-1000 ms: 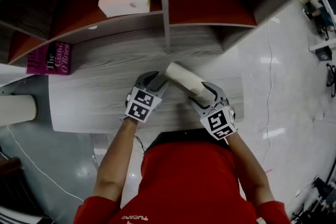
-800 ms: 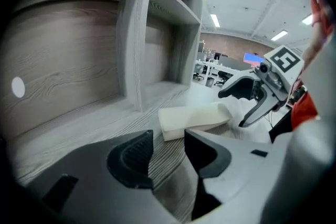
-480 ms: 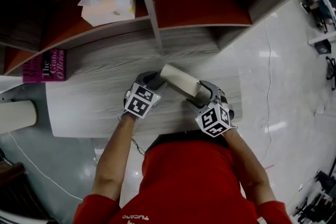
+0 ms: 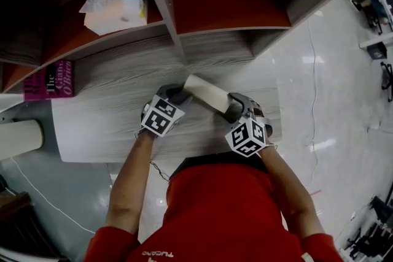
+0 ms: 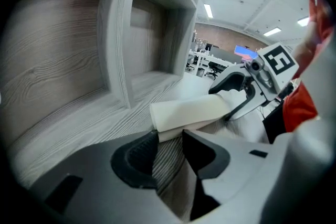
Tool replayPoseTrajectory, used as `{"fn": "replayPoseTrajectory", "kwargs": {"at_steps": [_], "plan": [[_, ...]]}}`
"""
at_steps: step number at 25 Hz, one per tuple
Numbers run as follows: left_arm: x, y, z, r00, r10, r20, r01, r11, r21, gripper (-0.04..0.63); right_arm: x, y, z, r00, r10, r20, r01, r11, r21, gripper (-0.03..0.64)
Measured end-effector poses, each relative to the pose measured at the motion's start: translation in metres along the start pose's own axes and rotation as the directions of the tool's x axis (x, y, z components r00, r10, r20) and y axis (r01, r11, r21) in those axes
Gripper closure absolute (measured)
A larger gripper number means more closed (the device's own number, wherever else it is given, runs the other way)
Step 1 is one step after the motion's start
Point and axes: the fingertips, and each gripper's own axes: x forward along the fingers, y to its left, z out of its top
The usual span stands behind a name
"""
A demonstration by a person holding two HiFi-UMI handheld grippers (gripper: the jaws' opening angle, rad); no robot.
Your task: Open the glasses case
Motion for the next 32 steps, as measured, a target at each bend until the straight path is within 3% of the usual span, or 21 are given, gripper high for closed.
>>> {"fn": "replayPoseTrajectory", "kwargs": {"at_steps": [8,12,18,25,32], "plan": [[0.000,-0.001,-0.001,1.000,-0.024,-0.012,0.024,1.000,0.003,0.459,-0.001,-0.003,0.002,0.998,0.057,0.018,-0.058,0.998,0.025,0.330],[0.000,-0.001,-0.001,1.000,-0.028,-0.010,0.028,1.000,-0.001,0.457,-0.004,-0.007,0.005,0.990,0.126,0.059,-0.131,0.986,0.098,0.330],[0.000,0.000,-0.006,0.999,-0.029,-0.041,0.029,1.000,-0.002,0.459,-0.012,-0.021,0.008,0.974,0.184,0.130,-0.213,0.942,0.259,0.346],[-0.001,-0.002,-0.002,0.999,-0.036,-0.037,0.037,0.999,0.005,0.459,-0.024,-0.045,0.018,0.972,0.117,0.203,-0.179,0.931,0.318,0.456],[-0.001,-0.002,-0.003,0.998,-0.033,-0.053,0.033,0.999,0.005,0.459,-0.028,-0.067,0.020,0.975,0.012,0.223,-0.087,0.939,0.333,0.565]]}}
